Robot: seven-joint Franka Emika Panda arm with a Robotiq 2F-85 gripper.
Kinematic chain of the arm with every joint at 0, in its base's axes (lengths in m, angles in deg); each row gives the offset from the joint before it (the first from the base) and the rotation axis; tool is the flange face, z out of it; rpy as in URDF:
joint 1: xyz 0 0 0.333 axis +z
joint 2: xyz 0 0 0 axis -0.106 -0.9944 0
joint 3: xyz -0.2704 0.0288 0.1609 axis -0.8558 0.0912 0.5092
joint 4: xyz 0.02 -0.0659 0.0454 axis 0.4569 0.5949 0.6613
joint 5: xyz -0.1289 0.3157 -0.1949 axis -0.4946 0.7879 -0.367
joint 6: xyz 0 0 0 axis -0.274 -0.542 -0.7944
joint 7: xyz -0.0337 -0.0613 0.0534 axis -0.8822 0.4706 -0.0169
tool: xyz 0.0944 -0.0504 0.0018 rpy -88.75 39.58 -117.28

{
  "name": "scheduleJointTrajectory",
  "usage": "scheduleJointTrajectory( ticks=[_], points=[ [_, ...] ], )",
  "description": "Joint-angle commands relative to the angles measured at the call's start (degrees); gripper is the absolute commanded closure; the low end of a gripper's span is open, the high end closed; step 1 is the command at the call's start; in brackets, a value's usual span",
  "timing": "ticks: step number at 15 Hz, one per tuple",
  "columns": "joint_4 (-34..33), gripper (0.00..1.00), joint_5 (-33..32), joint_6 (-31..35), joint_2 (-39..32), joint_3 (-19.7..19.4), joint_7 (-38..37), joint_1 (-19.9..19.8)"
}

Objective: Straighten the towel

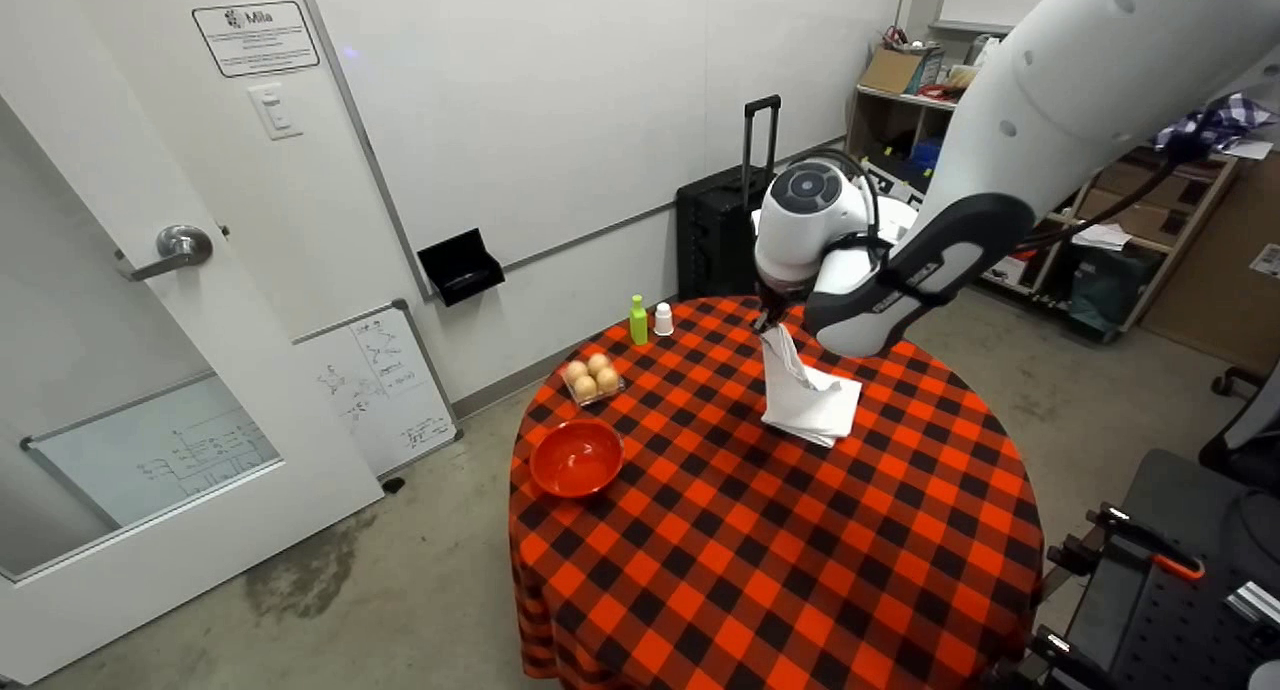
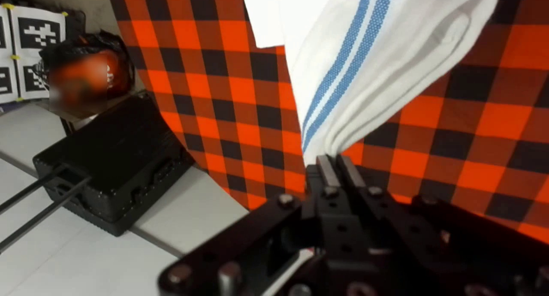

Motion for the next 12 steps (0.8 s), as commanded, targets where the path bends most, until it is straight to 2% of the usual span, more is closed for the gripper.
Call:
scheduleJointTrajectory(
  ticks=[1, 4, 5, 6, 9, 12],
  points=[
    [8.47, 0.99, -4.35, 1.52, 14.57, 0.85, 3.26, -1.52],
    [11.03, 0.99, -8.33, -0.32, 24.53, 1.70, 2.48, -3.65],
    [11.79, 0.99, -7.75, -0.44, 27.07, -1.54, 3.02, -0.98],
    [14.25, 0.99, -11.28, -0.14, 30.70, -3.51, -0.52, 0.87],
    [15.01, 0.99, -22.06, -4.14, 39.96, -6.95, -8.37, 1.87],
    [16.00, 0.99, -33.60, -14.03, 50.39, -4.41, -19.05, -0.68]
  ],
)
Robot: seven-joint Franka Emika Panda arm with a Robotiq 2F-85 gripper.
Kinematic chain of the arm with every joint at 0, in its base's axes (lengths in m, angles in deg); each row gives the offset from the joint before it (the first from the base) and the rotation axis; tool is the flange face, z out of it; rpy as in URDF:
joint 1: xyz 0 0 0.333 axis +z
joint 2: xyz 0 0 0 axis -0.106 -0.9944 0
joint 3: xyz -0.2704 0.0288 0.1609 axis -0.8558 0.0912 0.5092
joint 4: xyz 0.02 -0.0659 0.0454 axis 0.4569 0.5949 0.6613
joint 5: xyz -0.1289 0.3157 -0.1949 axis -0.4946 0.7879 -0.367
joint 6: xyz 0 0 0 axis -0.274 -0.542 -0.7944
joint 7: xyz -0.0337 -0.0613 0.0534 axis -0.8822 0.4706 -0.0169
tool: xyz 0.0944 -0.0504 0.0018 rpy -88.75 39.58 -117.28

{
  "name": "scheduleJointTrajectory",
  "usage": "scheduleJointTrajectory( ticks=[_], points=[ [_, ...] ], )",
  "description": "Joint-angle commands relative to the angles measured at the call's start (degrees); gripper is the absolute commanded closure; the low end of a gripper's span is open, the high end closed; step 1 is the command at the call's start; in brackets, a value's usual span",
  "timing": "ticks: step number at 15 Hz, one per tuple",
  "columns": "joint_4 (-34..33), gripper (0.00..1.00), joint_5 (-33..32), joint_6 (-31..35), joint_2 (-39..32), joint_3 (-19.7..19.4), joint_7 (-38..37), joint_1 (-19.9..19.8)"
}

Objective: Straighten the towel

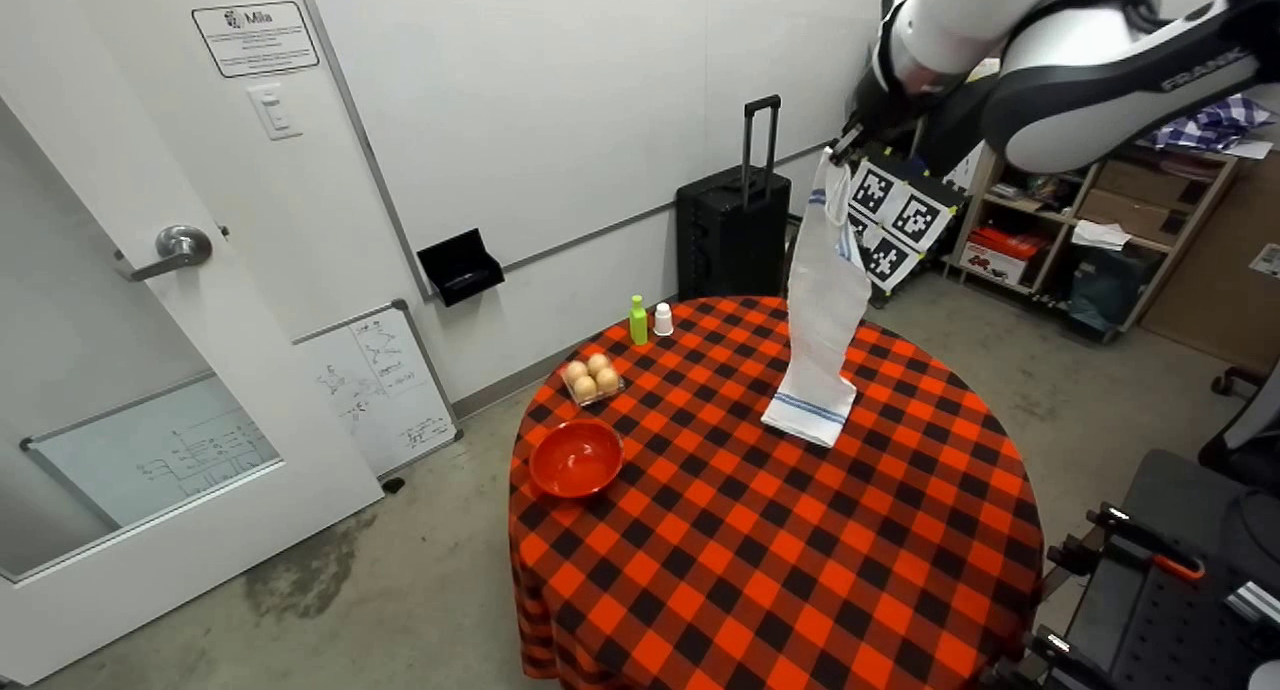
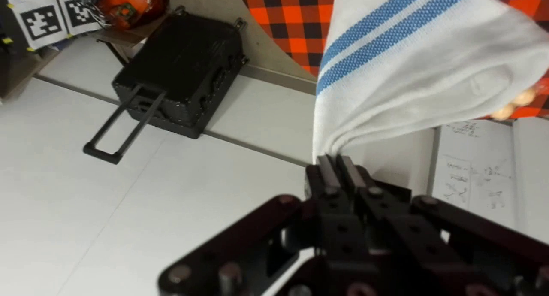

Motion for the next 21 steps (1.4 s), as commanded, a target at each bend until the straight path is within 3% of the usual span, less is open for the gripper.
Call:
scheduleJointTrajectory(
  ticks=[1, 2, 3, 5, 6, 8, 13, 17, 21],
  points=[
    [3.64, 0.99, -11.40, -12.71, 14.25, 3.27, -11.64, -1.60],
    [4.29, 0.99, -9.97, -14.98, 15.81, 12.27, -11.71, -10.46],
    [5.15, 0.99, -9.55, -17.66, 17.66, 15.01, -13.35, -12.55],
    [6.81, 0.99, -5.97, -20.99, 20.65, 23.42, -14.05, -20.49],
    [2.77, 0.99, -0.64, -18.68, 19.95, 19.31, -3.94, -23.44],
    [0.94, 0.99, 5.75, -19.04, 20.30, 20.18, 0.84, -27.65],
    [-8.95, 0.99, 23.23, -21.27, 16.29, 16.87, 17.27, -36.59],
    [-15.65, 0.99, 31.29, -23.51, 11.17, 16.59, 22.65, -39.82],
    [-22.05, 0.99, 34.07, -28.39, 6.12, 17.35, 23.40, -40.79]
  ],
)
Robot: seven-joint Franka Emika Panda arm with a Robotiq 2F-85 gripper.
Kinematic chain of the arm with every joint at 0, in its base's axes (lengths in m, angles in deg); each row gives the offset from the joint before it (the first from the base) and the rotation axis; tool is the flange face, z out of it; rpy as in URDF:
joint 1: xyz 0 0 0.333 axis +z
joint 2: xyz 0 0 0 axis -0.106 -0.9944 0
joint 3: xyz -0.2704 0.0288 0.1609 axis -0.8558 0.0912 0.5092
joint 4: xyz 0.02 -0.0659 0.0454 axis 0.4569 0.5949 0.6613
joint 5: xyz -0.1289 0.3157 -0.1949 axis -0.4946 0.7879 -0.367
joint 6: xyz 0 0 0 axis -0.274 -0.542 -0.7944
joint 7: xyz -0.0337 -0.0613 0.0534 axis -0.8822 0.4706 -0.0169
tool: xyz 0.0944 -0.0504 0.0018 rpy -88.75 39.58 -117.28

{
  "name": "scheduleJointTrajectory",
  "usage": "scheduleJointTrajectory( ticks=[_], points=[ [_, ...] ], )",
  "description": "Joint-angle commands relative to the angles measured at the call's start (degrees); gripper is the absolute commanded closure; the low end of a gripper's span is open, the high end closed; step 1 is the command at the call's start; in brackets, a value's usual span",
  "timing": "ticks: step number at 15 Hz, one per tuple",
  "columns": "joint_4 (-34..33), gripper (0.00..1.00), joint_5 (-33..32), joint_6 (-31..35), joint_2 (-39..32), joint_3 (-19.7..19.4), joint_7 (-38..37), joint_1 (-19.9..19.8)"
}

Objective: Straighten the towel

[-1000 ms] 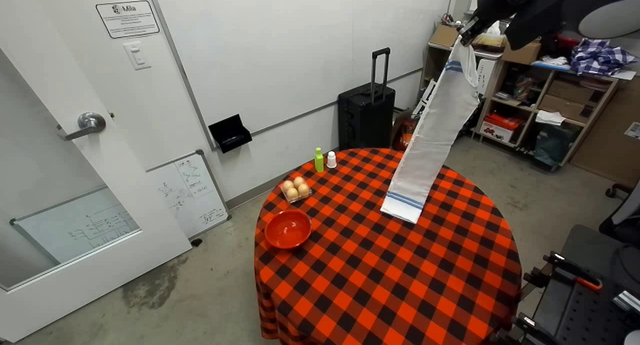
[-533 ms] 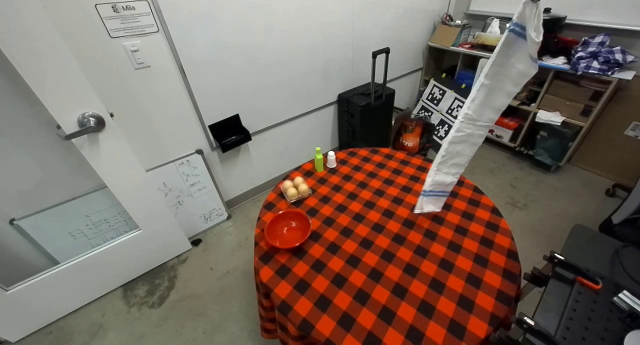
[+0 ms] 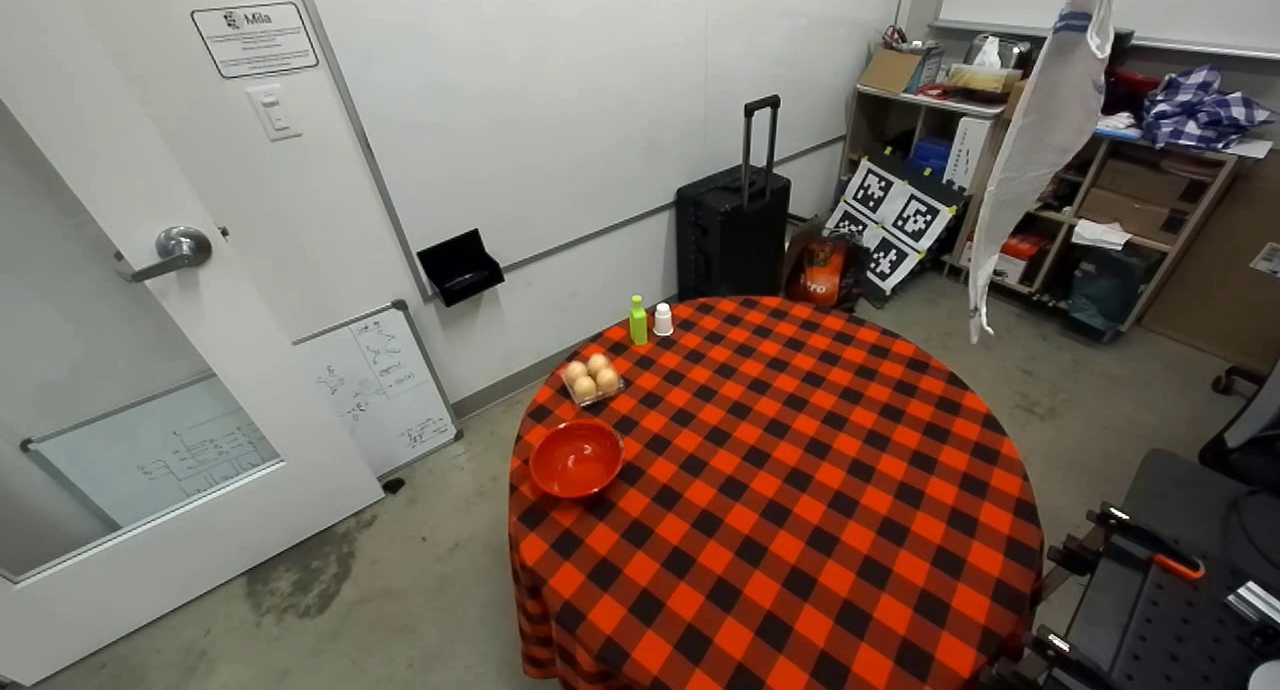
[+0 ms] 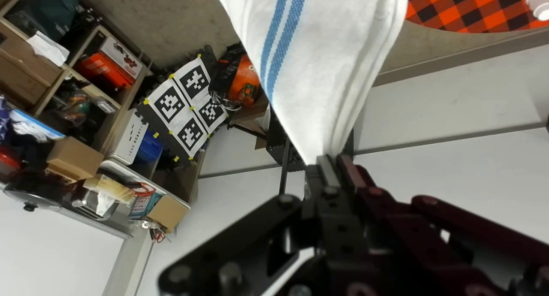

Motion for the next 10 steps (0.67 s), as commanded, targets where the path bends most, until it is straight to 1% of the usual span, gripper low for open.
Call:
scheduleJointTrajectory(
  ticks=[1, 4, 8, 10],
  points=[
    [-8.19, 0.99, 3.80, -6.09, -5.81, 1.01, 1.65, -1.06],
    [-11.46, 0.99, 7.64, -9.87, -8.21, 0.89, 3.07, -0.59],
    [-14.12, 0.99, 13.63, -13.35, -11.07, 1.20, 10.14, 0.05],
    [-15.53, 0.99, 16.02, -14.93, -12.23, 1.33, 13.32, -0.26]
  ],
)
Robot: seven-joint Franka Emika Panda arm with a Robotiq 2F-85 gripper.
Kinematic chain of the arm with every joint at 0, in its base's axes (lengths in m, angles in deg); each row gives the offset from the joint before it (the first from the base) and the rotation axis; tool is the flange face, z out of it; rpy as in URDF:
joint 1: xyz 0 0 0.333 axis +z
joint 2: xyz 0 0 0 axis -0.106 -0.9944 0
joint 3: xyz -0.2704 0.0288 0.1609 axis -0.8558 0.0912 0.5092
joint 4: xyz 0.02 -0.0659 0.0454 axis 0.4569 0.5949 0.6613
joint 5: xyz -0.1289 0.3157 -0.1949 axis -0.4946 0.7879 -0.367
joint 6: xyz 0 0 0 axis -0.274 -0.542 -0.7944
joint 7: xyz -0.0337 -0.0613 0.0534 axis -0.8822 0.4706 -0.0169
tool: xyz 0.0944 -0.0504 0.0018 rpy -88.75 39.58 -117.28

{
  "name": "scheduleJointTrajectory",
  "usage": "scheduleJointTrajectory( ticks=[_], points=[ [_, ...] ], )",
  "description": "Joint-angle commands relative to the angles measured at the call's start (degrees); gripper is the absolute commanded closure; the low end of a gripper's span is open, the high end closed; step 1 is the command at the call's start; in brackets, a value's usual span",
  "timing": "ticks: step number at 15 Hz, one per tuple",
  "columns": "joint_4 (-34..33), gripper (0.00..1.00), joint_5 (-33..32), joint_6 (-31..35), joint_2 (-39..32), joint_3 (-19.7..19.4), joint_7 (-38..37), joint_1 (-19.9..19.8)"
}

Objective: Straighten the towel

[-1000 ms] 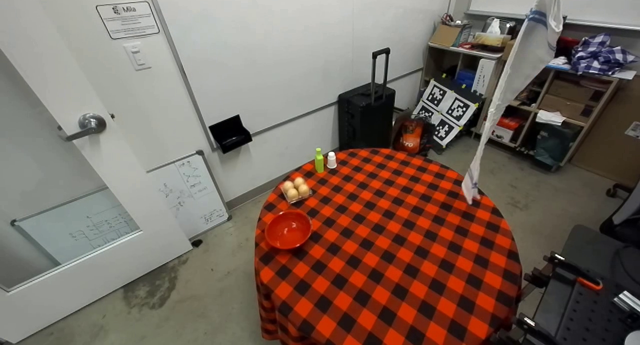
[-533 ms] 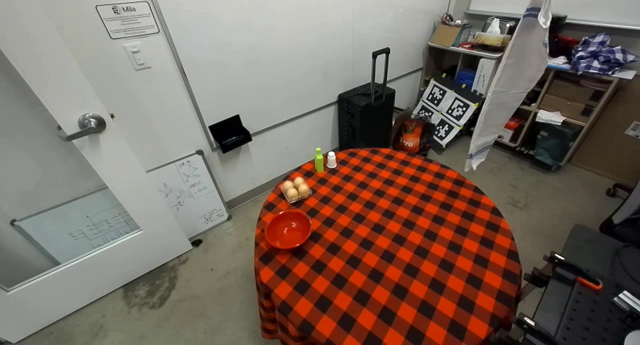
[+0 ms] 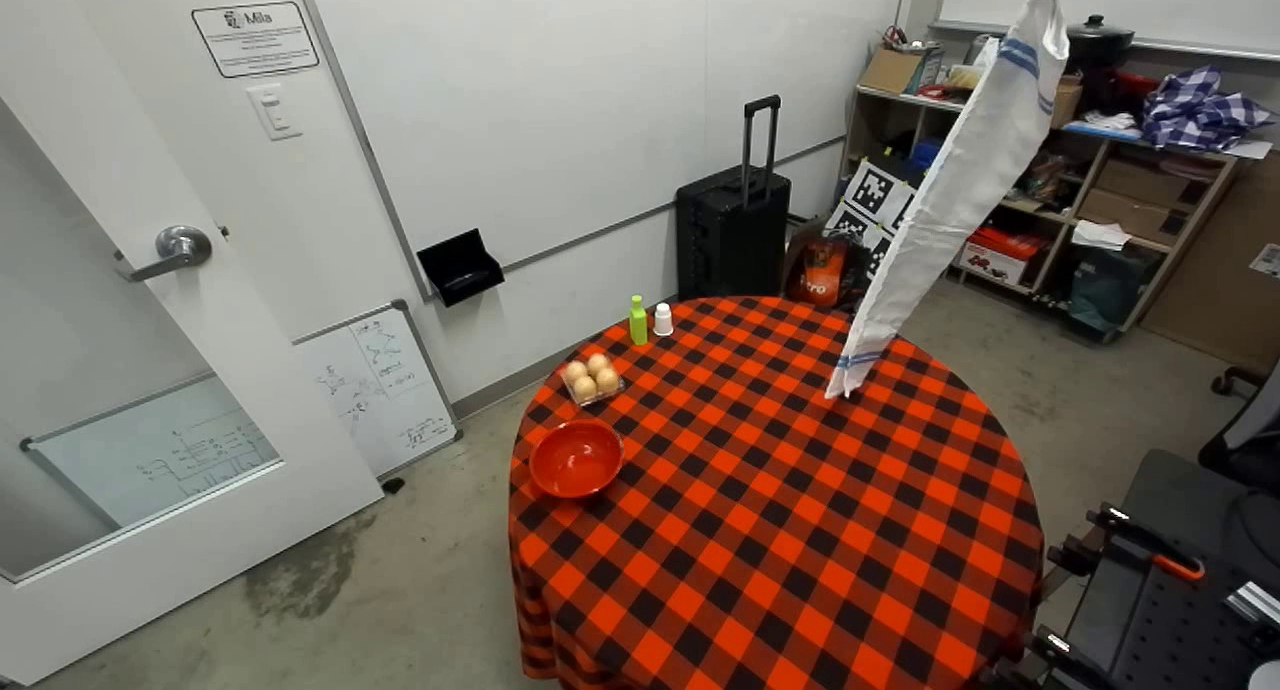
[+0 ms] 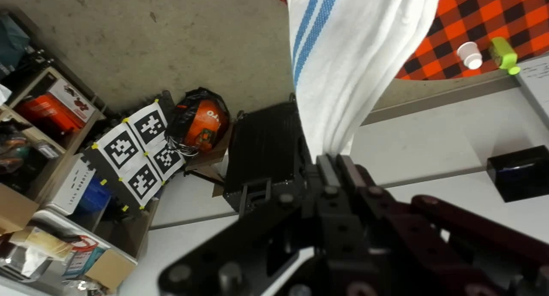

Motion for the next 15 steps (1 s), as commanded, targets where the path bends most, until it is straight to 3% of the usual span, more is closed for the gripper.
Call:
scheduleJointTrajectory(
  ticks=[1, 8, 15],
  points=[
    [-4.76, 0.99, 5.52, -3.79, -3.08, 0.42, 5.89, -0.53],
    [-14.84, 0.99, 22.91, -7.01, -7.82, -1.67, 3.72, -4.27],
    [-23.11, 0.99, 32.24, -12.86, -12.48, -1.82, 1.53, -9.01]
  ],
)
